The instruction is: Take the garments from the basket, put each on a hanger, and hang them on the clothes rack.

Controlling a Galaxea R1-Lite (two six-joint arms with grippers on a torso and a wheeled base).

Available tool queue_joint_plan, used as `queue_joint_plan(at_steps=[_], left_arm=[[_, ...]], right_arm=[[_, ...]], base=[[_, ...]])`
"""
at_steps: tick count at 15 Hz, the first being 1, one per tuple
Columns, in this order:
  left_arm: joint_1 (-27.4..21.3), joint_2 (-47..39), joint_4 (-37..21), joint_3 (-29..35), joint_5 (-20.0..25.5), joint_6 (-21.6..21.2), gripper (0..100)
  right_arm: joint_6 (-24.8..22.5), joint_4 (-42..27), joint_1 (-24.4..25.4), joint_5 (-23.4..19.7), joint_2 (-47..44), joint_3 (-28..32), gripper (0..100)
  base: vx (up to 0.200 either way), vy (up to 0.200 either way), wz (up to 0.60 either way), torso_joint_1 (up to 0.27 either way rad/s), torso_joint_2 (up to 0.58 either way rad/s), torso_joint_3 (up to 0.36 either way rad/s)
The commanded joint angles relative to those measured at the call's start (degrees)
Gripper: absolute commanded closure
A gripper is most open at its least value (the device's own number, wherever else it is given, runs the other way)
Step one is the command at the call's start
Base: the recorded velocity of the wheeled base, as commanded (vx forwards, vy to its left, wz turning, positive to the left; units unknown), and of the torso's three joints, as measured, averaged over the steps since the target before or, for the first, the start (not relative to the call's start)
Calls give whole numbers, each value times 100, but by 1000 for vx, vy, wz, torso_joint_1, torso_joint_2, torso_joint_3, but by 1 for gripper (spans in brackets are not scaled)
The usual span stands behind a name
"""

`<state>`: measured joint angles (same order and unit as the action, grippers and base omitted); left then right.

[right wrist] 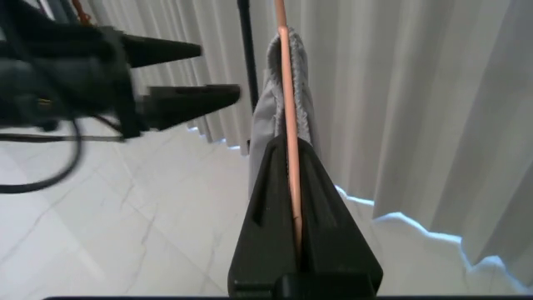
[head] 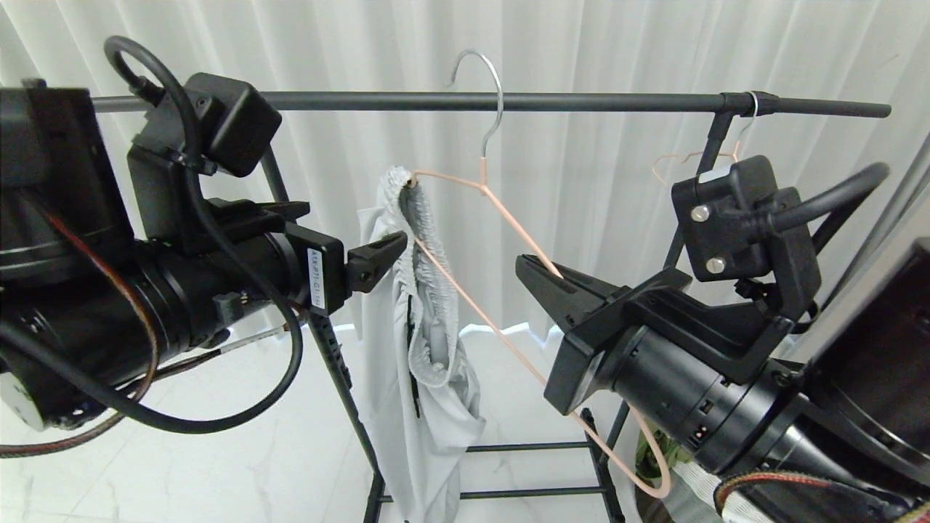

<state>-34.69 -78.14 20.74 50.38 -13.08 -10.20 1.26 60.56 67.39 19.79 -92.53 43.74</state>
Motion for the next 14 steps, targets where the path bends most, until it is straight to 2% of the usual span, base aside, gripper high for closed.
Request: queue_joint_plan(at_steps=[1, 3, 7, 12, 13, 14], left_arm=[[349, -360, 598, -486, 165, -272, 0], [631, -773, 1213, -415, 157, -307, 0], [780, -1186, 2163, -292, 148, -632, 0], [815, -1309, 2268, -160, 148, -641, 0], [815, -1309, 2268, -160, 148, -641, 100], [815, -1309, 2268, -160, 148, -641, 100]], right_arm=[[-11, -1, 117, -1, 24, 3, 100], [-11, -1, 178, -1, 24, 3, 100], [-11, -1, 187, -1, 33, 3, 100], [-11, -1, 231, -1, 24, 12, 100], [-11, -1, 240, -1, 24, 12, 100], [-11, -1, 240, -1, 24, 12, 100]], base=[[0, 0, 0, 0, 0, 0], [0, 0, 0, 0, 0, 0], [0, 0, 0, 0, 0, 0], [0, 0, 0, 0, 0, 0], [0, 0, 0, 0, 0, 0], [0, 0, 0, 0, 0, 0]])
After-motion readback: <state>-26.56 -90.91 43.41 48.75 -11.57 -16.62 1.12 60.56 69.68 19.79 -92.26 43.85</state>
